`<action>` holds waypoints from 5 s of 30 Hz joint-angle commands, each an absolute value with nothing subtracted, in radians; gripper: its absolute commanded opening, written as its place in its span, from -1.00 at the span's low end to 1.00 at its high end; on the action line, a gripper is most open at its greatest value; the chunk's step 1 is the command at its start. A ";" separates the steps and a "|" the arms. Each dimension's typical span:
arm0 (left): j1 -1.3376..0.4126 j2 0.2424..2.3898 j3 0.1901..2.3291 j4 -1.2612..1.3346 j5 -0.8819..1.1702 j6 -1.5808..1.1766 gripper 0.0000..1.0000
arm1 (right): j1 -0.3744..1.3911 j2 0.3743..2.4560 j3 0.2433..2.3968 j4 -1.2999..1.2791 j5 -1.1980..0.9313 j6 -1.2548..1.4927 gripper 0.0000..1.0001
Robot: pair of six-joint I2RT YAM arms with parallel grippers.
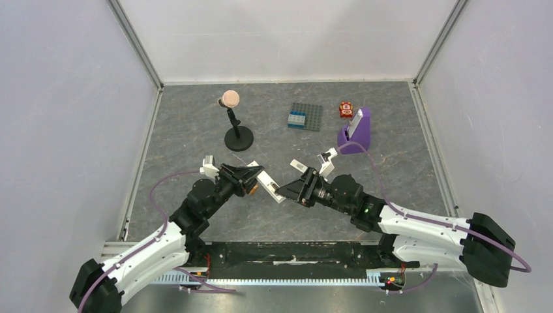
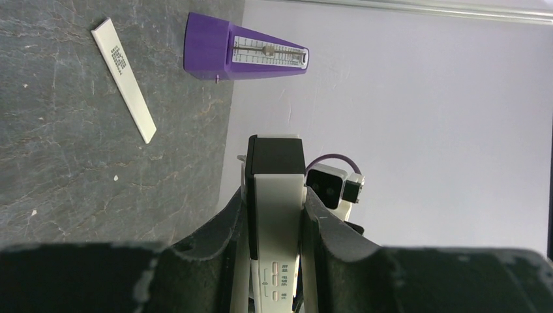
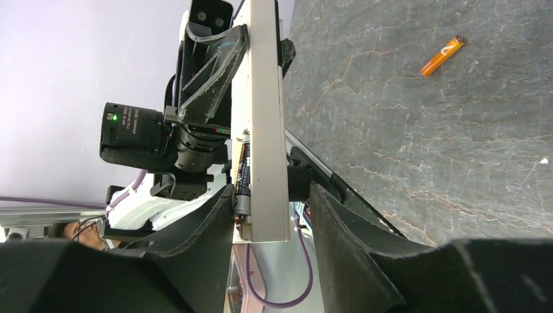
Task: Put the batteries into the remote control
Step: Load the battery into the remote control, then pick up the battery from the center of the board.
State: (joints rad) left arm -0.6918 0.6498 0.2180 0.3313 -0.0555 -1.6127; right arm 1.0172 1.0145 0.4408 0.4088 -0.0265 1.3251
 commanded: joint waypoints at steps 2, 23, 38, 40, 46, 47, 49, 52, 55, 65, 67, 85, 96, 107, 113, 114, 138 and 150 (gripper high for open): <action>-0.695 0.623 0.273 0.428 -0.005 -1.534 -0.96 | 1.001 1.037 0.431 0.455 -0.077 1.337 -0.09; -0.696 0.587 0.256 0.364 0.028 -1.405 -0.96 | 0.975 1.025 0.436 0.568 -0.240 1.246 0.37; -0.696 0.568 0.252 0.352 0.019 -1.451 -0.96 | 0.960 0.989 0.389 0.588 -0.289 1.232 0.22; -0.695 0.568 0.252 0.355 0.022 -1.457 -0.96 | 0.960 0.990 0.384 0.606 -0.292 1.236 0.15; -0.695 0.574 0.249 0.366 0.029 -1.468 -0.96 | 0.959 0.989 0.372 0.646 -0.296 1.245 0.05; -0.696 0.575 0.246 0.372 0.030 -1.471 -0.96 | 0.959 0.988 0.368 0.658 -0.297 1.248 0.04; -0.695 0.579 0.238 0.391 0.032 -1.479 -0.96 | 0.958 0.986 0.356 0.687 -0.297 1.263 0.04; -0.695 0.584 0.229 0.416 0.038 -1.489 -0.96 | 0.957 0.981 0.334 0.737 -0.297 1.284 -0.02; -0.695 0.588 0.224 0.433 0.043 -1.497 -0.96 | 0.956 0.984 0.339 0.745 -0.300 1.289 -0.13; -0.695 0.606 0.232 0.462 0.070 -1.480 -0.96 | 0.956 1.023 0.354 0.775 -0.307 1.309 -0.34; -0.695 0.609 0.238 0.453 0.075 -1.465 -0.96 | 0.956 1.038 0.359 0.793 -0.315 1.317 -0.36; -0.695 0.577 0.291 0.376 0.099 -1.202 -0.96 | 0.954 1.071 0.392 0.672 -0.296 1.299 0.13; -0.693 0.425 0.392 0.036 -0.112 -0.891 -0.96 | 0.954 1.013 0.431 0.430 -0.202 1.148 0.62; -0.694 0.273 0.636 -0.381 -0.482 -0.663 -0.96 | 1.067 1.420 0.904 -0.125 0.245 0.859 0.20; -0.694 0.195 0.726 -0.487 -0.619 -0.600 -0.96 | 1.131 1.724 1.119 -0.216 0.405 0.895 0.02; -0.694 0.188 0.734 -0.499 -0.628 -0.595 -0.96 | 1.138 1.757 1.151 -0.231 0.429 0.899 0.01; -0.696 0.112 0.788 -0.630 -0.652 -0.579 -0.96 | 1.068 1.909 1.243 -0.121 -0.116 -0.339 0.27; -0.695 0.134 0.800 -0.659 -0.671 -0.600 -0.96 | 1.011 2.065 1.420 -0.281 -0.288 -0.610 0.26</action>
State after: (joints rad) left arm -0.6926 0.1169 0.7898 -0.6582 -0.6315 -0.6041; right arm 0.9985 2.0243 1.3590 -0.2302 -0.1940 -0.4858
